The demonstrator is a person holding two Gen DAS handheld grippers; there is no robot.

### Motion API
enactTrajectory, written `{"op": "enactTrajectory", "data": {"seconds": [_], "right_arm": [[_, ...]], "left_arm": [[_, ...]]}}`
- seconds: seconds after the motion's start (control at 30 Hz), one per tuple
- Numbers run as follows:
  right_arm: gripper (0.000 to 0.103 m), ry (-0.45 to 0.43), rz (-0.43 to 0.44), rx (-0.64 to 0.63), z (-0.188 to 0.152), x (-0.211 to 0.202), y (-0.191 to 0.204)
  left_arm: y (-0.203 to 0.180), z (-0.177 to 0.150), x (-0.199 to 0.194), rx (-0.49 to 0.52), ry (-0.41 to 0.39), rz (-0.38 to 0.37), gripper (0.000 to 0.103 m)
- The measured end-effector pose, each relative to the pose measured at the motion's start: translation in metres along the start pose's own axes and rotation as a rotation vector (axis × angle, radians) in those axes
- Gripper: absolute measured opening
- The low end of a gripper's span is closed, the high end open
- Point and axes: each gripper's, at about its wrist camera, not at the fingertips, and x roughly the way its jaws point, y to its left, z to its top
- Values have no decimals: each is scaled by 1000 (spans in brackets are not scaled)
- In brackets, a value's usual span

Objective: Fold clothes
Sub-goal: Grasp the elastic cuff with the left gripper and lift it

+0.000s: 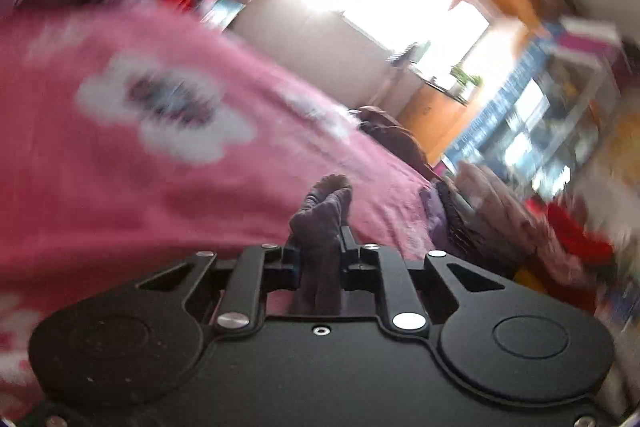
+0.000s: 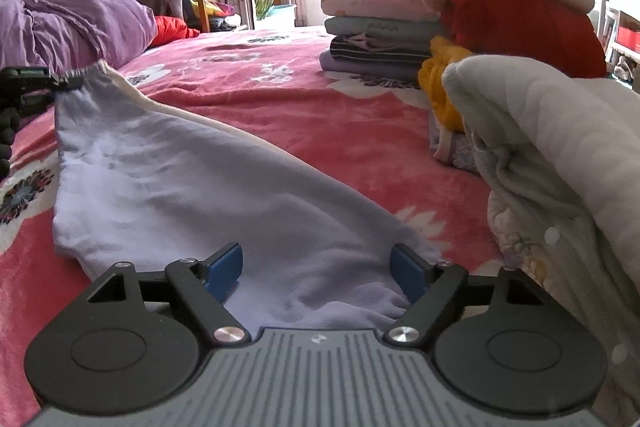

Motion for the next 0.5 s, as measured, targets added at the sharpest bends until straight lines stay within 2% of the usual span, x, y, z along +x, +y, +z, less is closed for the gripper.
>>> {"op": "enactTrajectory", "data": {"seconds": [0.2,0.27,0.37,0.43,0.5], "right_arm": [[80,-5,7,14,1,-1,-3],[80,-6,9,19,1,-1,-3],[80,-9,11,24,2,-1,-4],[80,-9,13,26,2,-1,-5],[80,-8,12,25,2,0,-4]], "left_arm": [[-110,-33,-11,531,-75,-12,12],[-135,-55,-12,692,-84,-41,11],[-162,-95,-11,940,-70,-123,11],[-168,-117,-8,1074,-55,-149,11],[-168,-132,-4,1143,-31,-163,11]]}}
